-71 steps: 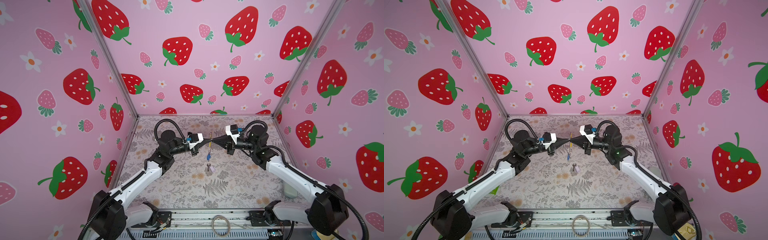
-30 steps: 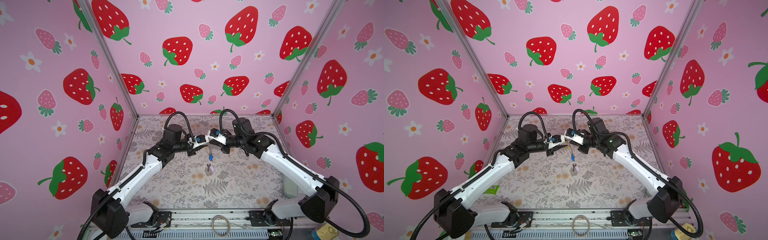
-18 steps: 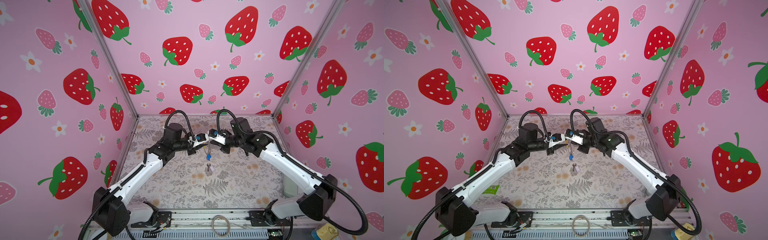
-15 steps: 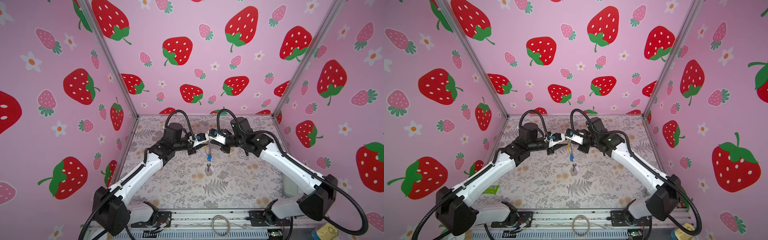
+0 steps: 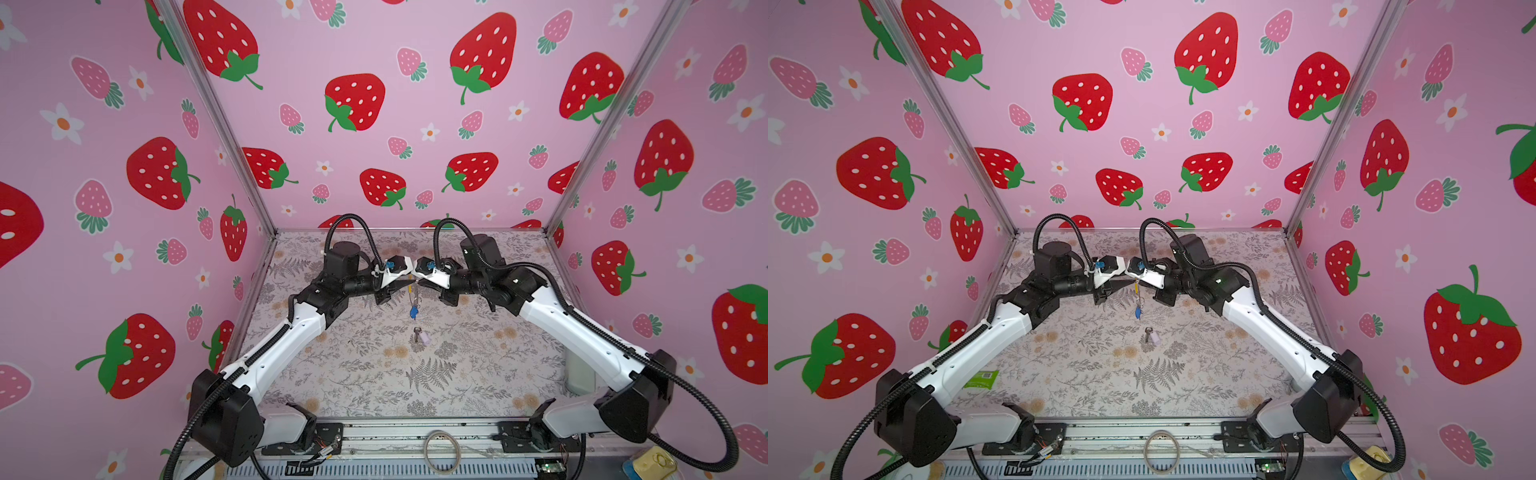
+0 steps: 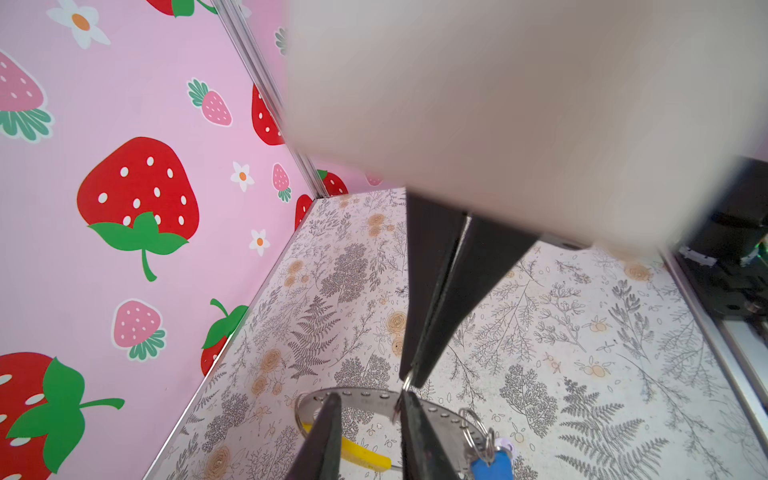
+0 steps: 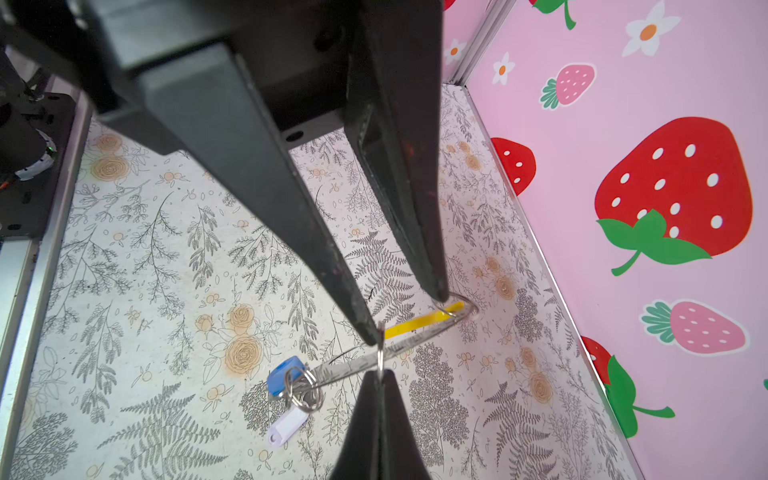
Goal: Put the keys on the keyring
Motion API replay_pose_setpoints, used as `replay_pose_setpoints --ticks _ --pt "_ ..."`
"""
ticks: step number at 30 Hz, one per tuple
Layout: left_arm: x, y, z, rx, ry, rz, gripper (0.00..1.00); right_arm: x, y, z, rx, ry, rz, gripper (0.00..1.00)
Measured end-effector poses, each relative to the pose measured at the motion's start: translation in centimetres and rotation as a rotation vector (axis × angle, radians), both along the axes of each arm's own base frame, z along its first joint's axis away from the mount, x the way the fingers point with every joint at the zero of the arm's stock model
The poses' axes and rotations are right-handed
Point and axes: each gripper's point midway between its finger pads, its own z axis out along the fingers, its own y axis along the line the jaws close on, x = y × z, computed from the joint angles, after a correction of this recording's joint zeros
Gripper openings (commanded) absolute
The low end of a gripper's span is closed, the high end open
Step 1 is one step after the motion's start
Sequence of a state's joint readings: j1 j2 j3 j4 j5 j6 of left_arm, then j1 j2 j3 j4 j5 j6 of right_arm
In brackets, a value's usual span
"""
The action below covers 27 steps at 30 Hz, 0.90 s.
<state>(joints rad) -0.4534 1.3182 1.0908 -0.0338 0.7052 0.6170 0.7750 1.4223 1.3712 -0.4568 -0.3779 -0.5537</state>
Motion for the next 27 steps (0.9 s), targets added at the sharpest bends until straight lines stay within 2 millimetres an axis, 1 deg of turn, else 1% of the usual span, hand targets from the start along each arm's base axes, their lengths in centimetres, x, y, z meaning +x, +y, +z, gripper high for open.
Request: replay_pose_setpoints --ticks 9,15,23,25,27 --pt "-0.4 0.1 0.1 -0.026 0.030 -0.030 0.28 -0.1 0.3 0.5 0.019 -0.008 0.013 0.00" --pt "-0.8 0.2 -0.4 -0.036 0.049 -0.052 0.27 -0.2 0.3 0.8 0.029 -0.016 0.015 0.00" --pt "-1.1 0.0 0.0 -0.052 0.049 -0.078 0.19 -0.4 0.5 1.2 0.048 -0.020 0.029 0.00" --pt "-1.1 -0.1 0.0 -0.053 0.050 -0.080 0.15 -0.4 0.5 1.2 0.050 -0.018 0.031 0.00" --pt "-1.1 -0.1 -0.2 -0.054 0.055 -0.083 0.08 -0.5 0.5 1.2 0.050 -0.017 0.033 0.00"
